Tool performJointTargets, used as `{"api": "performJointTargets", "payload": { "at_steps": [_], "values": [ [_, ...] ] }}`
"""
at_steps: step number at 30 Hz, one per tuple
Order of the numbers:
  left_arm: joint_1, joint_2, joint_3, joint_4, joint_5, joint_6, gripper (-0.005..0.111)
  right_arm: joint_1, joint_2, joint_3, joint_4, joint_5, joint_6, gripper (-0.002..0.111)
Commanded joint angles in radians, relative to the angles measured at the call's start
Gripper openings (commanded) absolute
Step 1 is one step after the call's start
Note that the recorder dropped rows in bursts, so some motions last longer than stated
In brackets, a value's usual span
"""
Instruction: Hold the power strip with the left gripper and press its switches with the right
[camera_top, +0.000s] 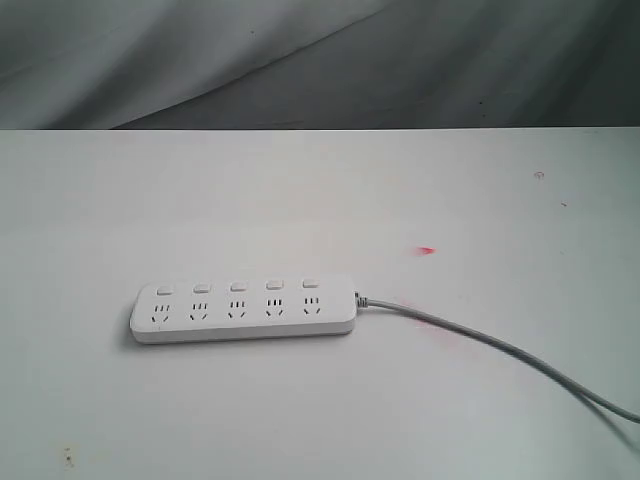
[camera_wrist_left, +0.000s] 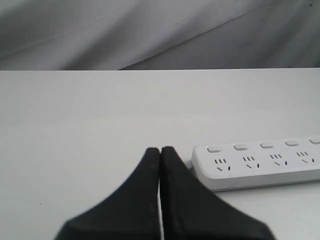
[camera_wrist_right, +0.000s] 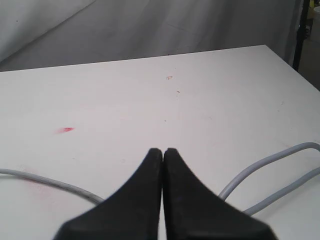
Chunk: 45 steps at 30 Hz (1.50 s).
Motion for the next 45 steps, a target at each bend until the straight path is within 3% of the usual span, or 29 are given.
{"api": "performJointTargets", "payload": {
  "at_steps": [1, 37, 45],
  "values": [
    [-0.005, -0.002, 0.005, 0.002, -0.006, -0.002, 0.001, -0.008, -0.006, 0.004, -0.008, -0.016, 0.002, 0.0],
    [-0.005, -0.002, 0.005, -0.007, -0.006, -0.002, 0.001, -0.008, -0.006, 0.004, -0.008, -0.016, 0.002, 0.0],
    [-0.005, 0.045, -0.167, -0.036, 0.002, 0.074, 0.001, -0.008, -0.006, 0.004, -0.008, -0.016, 0.002, 0.0]
  ]
}}
